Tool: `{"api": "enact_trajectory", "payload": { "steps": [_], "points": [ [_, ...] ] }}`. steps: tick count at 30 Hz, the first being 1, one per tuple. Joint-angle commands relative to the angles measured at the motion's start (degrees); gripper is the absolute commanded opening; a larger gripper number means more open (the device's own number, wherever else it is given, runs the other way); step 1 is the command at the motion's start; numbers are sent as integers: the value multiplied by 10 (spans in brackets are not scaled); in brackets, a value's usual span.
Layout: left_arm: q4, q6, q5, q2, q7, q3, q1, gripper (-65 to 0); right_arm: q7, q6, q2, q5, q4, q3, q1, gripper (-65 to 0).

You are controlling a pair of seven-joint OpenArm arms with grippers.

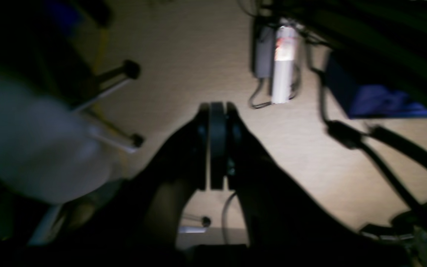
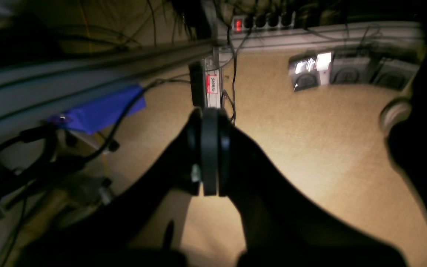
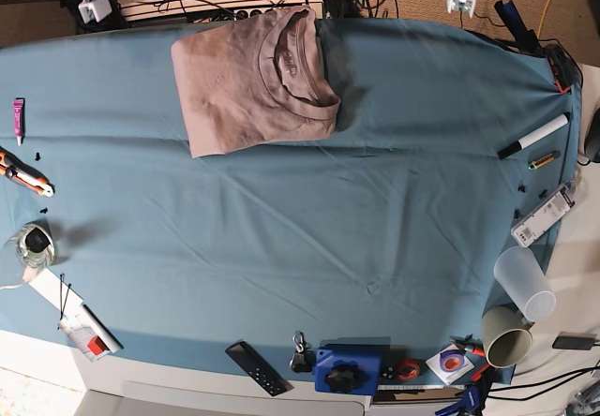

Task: Fold the T-shirt properly

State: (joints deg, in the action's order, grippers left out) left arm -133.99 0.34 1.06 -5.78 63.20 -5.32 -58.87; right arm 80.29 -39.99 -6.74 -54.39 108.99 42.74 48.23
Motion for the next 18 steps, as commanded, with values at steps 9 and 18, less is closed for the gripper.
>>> {"api": "enact_trajectory", "payload": {
  "steps": [9, 18],
  "points": [
    [10, 0, -13, -1, -41, -1, -29, -650, -3, 0, -19, 6, -106, -2, 2, -650],
    [176, 0, -13, -1, -83, -1, -1, -650, -3, 0, -45, 86, -132, -64, 0, -650]
  ]
}}
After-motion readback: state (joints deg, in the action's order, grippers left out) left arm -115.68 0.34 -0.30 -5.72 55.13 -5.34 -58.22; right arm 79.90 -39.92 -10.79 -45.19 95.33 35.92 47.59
